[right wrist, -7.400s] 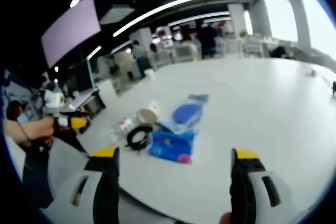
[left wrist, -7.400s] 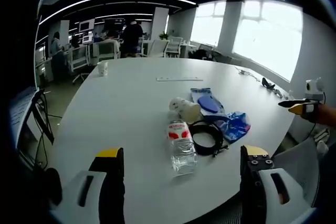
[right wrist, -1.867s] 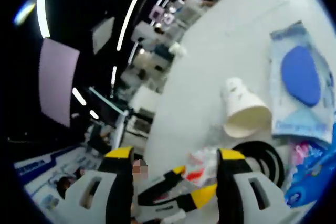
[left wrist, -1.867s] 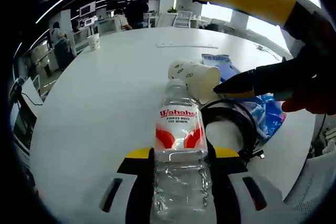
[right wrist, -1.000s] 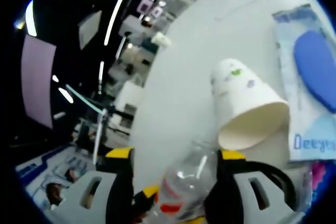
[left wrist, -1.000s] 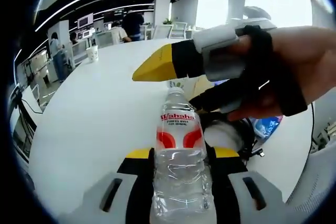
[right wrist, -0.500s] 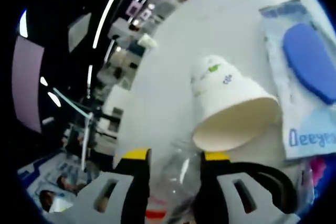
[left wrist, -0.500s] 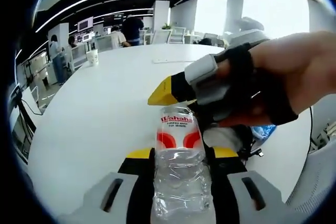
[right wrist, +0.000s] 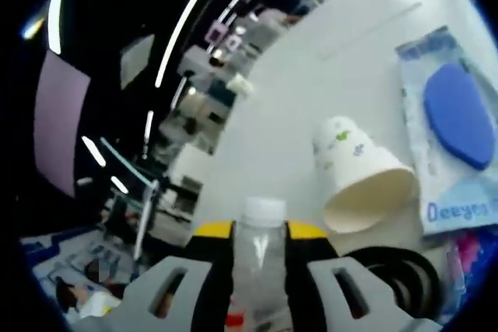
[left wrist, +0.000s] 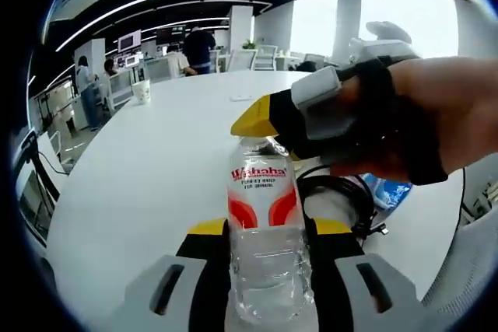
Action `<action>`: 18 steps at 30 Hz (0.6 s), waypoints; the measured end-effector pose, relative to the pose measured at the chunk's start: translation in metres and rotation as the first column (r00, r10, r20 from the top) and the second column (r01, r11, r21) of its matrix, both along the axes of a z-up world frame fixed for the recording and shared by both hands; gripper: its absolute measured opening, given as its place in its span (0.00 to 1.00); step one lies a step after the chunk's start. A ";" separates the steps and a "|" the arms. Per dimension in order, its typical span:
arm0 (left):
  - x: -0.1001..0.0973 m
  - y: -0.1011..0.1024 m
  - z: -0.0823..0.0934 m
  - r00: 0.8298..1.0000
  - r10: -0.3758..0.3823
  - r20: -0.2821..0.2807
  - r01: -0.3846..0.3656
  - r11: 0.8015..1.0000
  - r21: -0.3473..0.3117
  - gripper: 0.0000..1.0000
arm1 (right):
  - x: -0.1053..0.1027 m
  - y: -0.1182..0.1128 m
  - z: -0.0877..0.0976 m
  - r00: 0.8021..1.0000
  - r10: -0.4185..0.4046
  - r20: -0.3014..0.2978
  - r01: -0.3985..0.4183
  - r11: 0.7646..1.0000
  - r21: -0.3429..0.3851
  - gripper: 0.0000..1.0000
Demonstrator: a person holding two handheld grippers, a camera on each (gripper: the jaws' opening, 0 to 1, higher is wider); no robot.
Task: Arrange the tabletop items into an orderly group along one side of the table until the central work area is clear of visible clutter.
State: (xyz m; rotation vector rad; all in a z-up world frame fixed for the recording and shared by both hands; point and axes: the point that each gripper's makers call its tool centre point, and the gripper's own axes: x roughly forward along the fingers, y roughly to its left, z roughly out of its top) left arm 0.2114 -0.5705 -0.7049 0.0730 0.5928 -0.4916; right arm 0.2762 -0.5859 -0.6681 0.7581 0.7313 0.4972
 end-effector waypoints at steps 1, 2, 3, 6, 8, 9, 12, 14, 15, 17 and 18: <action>0.000 0.000 0.001 1.000 0.001 0.001 -0.001 1.000 -0.002 0.37 | -0.001 0.000 0.002 1.000 0.003 0.009 -0.002 1.000 -0.002 0.19; 0.000 0.000 0.002 1.000 0.001 0.002 -0.001 1.000 -0.004 0.36 | -0.001 0.000 0.005 1.000 0.005 0.019 -0.005 1.000 -0.001 0.19; 0.000 0.001 0.003 1.000 0.004 0.003 -0.004 1.000 -0.014 0.36 | -0.002 0.001 0.010 0.999 0.013 0.046 -0.013 1.000 -0.006 0.19; 0.000 0.001 0.011 1.000 0.007 0.014 -0.007 1.000 -0.017 0.36 | -0.005 0.002 0.023 0.996 0.020 0.084 -0.020 1.000 -0.001 0.18; 0.001 0.000 0.017 1.000 0.005 0.030 -0.005 1.000 -0.018 0.36 | -0.006 0.001 0.034 0.992 0.028 0.126 -0.028 1.000 -0.004 0.18; 0.002 0.000 0.021 0.999 0.001 0.040 -0.001 1.000 -0.011 0.36 | -0.005 0.001 0.040 0.988 0.038 0.148 -0.038 0.999 -0.005 0.18; 0.003 -0.001 0.026 0.999 -0.007 0.053 0.007 1.000 -0.005 0.36 | -0.007 0.001 0.051 0.980 0.055 0.190 -0.053 0.998 -0.016 0.18; 0.005 -0.001 0.030 0.998 -0.013 0.064 0.013 1.000 0.001 0.36 | -0.007 0.001 0.058 0.973 0.070 0.219 -0.066 0.998 -0.026 0.18; 0.005 -0.001 0.031 0.998 -0.014 0.068 0.014 1.000 0.002 0.36 | -0.005 0.001 0.059 0.970 0.075 0.231 -0.070 0.997 -0.030 0.18; 0.007 -0.001 0.034 0.997 -0.017 0.079 0.016 1.000 0.008 0.36 | -0.002 0.001 0.065 0.958 0.096 0.272 -0.086 0.995 -0.046 0.18; 0.008 -0.001 0.035 0.996 -0.017 0.082 0.017 1.000 0.011 0.36 | -0.002 0.002 0.070 0.951 0.110 0.290 -0.098 0.994 -0.056 0.18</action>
